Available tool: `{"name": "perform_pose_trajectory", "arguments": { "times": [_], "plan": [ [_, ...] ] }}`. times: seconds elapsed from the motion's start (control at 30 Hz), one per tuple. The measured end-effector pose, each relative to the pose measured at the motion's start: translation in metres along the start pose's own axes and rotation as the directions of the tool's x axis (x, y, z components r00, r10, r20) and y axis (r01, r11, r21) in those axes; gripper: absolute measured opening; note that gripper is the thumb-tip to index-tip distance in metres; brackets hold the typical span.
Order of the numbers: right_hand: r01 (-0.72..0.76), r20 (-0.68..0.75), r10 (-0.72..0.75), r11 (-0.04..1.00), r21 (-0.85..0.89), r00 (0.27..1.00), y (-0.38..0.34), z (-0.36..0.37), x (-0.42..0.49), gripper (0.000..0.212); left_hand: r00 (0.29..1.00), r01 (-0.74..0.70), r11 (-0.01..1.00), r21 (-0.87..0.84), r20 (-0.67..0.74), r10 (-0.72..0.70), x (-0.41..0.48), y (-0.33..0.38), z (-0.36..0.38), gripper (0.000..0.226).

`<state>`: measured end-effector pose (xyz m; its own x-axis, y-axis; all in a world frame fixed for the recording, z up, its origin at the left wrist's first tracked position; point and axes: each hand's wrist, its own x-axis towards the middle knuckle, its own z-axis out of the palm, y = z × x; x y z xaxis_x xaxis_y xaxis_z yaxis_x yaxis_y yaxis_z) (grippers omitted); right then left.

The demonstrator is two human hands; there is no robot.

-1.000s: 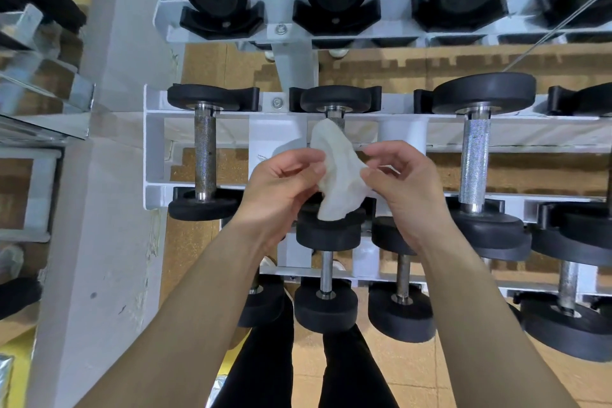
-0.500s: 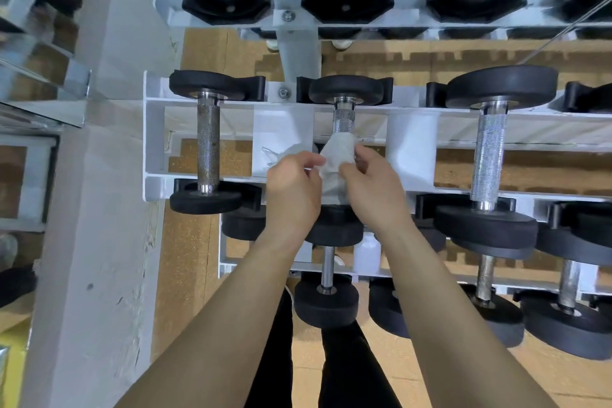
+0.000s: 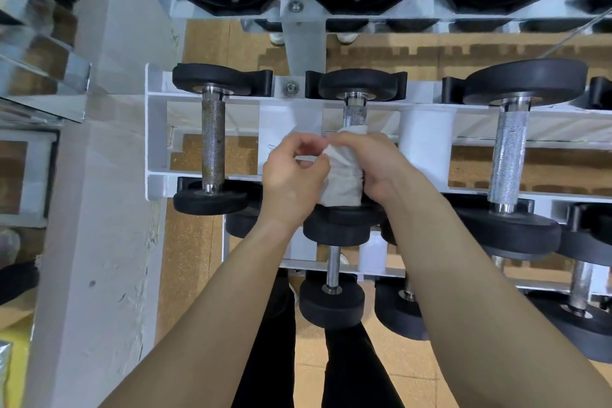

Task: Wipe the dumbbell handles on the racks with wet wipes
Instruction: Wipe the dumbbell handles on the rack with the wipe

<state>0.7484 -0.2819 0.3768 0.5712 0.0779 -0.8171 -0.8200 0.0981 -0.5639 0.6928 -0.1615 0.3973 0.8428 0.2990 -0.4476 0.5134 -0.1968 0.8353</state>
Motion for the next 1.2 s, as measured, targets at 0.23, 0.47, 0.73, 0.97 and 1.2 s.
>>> {"name": "perform_pose_trajectory", "arguments": {
  "times": [0.23,0.47,0.73,0.97,1.2],
  "plan": [
    [0.062,-0.063,-0.055,0.991,0.119,0.997,-0.012,0.008,0.008,0.065,0.988,0.130,0.990,-0.053,-0.081,-0.134,-0.005,-0.014,-0.010,0.017],
    [0.213,-0.039,-0.249,0.890,-0.403,0.968,0.010,0.004,-0.013,0.032,0.990,0.130,0.991,-0.001,-0.063,-0.130,-0.012,-0.019,-0.015,0.015],
    [0.248,-0.110,-0.279,0.940,-0.236,0.954,0.016,-0.011,-0.061,0.010,0.955,0.164,0.986,-0.034,0.255,-0.150,-0.017,-0.006,-0.007,0.040],
    [0.324,-0.173,-0.326,0.945,-0.041,0.929,0.014,-0.025,-0.076,0.027,0.943,-0.074,0.994,0.079,0.331,0.044,-0.010,0.002,-0.007,0.015],
    [0.527,0.296,-0.437,0.710,-0.467,0.850,0.004,-0.053,-0.057,0.024,0.853,0.034,0.965,-0.261,0.510,0.108,-0.003,0.028,-0.025,0.019]
  ]
}}
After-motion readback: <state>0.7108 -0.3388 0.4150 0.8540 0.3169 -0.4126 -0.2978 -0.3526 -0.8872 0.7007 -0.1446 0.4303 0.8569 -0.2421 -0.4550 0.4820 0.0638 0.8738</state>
